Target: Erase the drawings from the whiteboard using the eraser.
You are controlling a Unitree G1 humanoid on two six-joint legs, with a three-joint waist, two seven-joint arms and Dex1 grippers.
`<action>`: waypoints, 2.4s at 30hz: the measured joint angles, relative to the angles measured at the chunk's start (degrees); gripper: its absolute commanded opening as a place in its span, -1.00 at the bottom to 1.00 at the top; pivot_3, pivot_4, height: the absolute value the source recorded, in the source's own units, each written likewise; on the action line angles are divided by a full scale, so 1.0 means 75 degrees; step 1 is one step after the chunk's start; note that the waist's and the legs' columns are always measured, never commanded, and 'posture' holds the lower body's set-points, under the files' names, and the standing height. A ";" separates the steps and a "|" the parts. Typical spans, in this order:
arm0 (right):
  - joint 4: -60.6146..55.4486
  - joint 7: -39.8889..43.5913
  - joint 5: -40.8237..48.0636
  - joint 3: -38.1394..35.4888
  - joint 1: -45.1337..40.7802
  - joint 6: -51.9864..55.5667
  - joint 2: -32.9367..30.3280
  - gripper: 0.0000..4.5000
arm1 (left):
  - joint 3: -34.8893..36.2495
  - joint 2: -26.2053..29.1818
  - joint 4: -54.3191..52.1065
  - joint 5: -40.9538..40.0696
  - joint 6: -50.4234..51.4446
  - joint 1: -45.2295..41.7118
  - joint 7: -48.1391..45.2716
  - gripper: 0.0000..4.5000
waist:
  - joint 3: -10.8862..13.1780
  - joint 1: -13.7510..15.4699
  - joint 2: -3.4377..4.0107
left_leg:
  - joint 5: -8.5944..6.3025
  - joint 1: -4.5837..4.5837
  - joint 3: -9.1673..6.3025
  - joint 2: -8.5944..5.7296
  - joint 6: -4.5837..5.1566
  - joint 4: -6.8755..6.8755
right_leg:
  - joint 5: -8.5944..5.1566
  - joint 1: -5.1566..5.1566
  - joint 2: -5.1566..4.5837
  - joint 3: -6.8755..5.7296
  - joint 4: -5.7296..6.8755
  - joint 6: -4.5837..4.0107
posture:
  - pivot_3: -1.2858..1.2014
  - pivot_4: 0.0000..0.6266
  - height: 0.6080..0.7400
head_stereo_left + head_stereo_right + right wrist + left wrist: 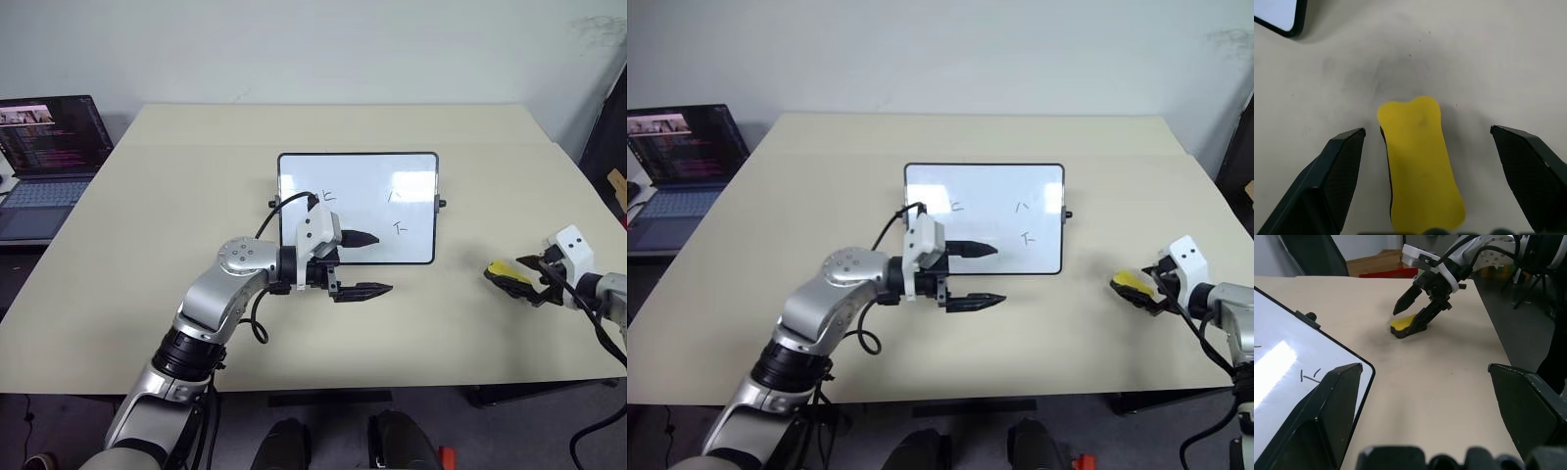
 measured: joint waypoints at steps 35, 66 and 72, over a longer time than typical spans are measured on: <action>-0.7114 -0.2025 0.0623 0.0658 0.2030 0.1757 0.1389 -0.57 | 0.1870 0.0921 -0.0975 -0.0092 0.1882 0.1209 0.2242 1.00 | 0.0000 -0.0016 0.0000 | 0.0000 0.0000 -0.0015 0.0006 -0.0003 0.0007 | 0.0000 -0.0004 -0.0009 -0.0004 0.0011 0.0001 | 0.03 -0.52 1.00; -0.0470 -0.3051 -0.4315 0.5417 -0.4316 -0.1831 0.5038 -0.57 | 0.1696 0.2179 0.0291 0.1114 0.1833 0.1194 0.2353 1.00 | 0.0002 -0.0068 -0.0008 | 0.0020 -0.0113 -0.0013 -0.0004 -0.0045 0.0009 | 0.0003 -0.0139 -0.0017 -0.0005 0.0031 -0.0008 | 0.03 -0.52 1.00; -0.0348 -0.2356 -0.4442 0.5428 -0.4058 -0.1909 0.4833 -0.57 | 0.1727 0.2066 0.0276 0.0957 0.1883 0.1195 0.2319 1.00 | 0.0001 -0.0065 -0.0008 | 0.0020 -0.0111 -0.0014 -0.0004 -0.0045 0.0010 | 0.0003 -0.0136 -0.0017 -0.0007 0.0036 -0.0008 | 0.03 -0.52 1.00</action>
